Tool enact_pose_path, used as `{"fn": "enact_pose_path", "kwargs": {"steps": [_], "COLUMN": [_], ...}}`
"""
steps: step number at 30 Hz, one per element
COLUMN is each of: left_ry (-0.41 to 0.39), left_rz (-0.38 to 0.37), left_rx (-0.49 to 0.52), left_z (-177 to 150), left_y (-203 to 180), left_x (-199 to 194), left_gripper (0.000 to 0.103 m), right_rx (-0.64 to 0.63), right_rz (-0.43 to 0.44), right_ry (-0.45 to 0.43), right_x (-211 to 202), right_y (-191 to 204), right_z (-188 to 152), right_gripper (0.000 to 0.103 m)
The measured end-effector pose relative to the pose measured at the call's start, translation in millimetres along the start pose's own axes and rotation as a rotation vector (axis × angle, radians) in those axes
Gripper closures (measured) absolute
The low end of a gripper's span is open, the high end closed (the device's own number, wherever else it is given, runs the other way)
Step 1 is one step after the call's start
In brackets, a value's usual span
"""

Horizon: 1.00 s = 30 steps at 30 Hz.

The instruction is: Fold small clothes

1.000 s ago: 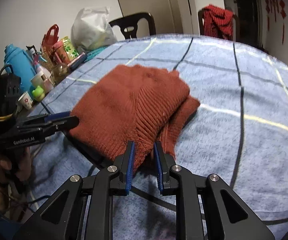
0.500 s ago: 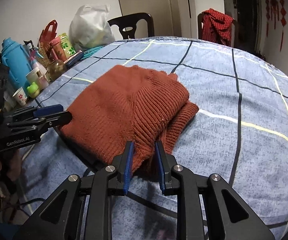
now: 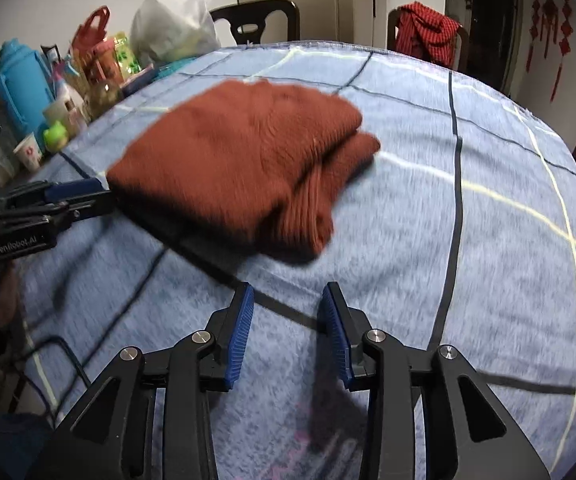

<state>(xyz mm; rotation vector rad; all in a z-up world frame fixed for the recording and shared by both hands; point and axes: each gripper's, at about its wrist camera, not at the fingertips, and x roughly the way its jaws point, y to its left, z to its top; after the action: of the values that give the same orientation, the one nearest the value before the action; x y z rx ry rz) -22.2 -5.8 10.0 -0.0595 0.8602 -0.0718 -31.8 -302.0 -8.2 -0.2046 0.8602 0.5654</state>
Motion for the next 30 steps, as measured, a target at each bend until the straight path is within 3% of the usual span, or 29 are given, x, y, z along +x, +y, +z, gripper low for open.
{"fn": "enact_pose_path", "kwargs": {"steps": [19,30], "left_ry": [-0.004,-0.003], "left_rz": [0.018,0.022], "left_rx": [0.028,0.035], "left_z": [-5,-5], "left_y": [-4,-4], "left_x": [6,8], "left_gripper": [0.041,0.039], "right_rx": [-0.035,-0.044], "right_rz": [-0.017,-0.018], "right_ry": [0.006,0.007], "right_x": [2,3], "right_y": [9,10], "right_z": [-1,-1], "right_gripper": [0.055,0.053]}}
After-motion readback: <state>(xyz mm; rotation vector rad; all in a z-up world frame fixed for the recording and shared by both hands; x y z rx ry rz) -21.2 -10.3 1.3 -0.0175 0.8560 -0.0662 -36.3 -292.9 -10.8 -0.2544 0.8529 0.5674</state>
